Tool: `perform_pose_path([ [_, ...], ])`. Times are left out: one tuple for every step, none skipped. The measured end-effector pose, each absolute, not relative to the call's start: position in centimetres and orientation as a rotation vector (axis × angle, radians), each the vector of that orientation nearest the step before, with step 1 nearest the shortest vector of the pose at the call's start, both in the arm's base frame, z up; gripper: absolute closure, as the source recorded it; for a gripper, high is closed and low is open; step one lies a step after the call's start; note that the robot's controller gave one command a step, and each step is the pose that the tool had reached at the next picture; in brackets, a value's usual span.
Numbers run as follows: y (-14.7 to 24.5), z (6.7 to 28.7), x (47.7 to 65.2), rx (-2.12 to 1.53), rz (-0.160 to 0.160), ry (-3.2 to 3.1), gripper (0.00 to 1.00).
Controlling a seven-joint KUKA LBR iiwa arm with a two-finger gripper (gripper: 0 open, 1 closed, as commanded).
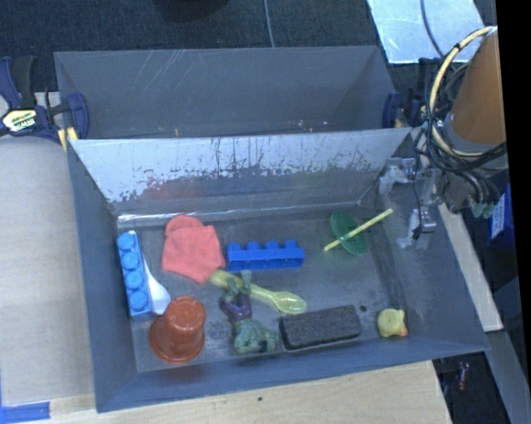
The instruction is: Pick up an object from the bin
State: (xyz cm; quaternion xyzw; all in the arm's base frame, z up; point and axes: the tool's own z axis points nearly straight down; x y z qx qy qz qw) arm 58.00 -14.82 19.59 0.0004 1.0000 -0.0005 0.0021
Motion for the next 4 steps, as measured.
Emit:
perform_pose_path([
  [-15.4, 9.0, 62.4, -0.052, -0.004, 3.13, 0.0],
  [-15.6, 9.2, 62.4, -0.232, -0.007, 3.121, 0.0],
  [-15.5, 6.6, 62.4, -0.101, -0.002, 3.137, 0.0],
  [-14.6, 7.1, 62.4, 0.014, -0.006, 3.129, 0.0],
])
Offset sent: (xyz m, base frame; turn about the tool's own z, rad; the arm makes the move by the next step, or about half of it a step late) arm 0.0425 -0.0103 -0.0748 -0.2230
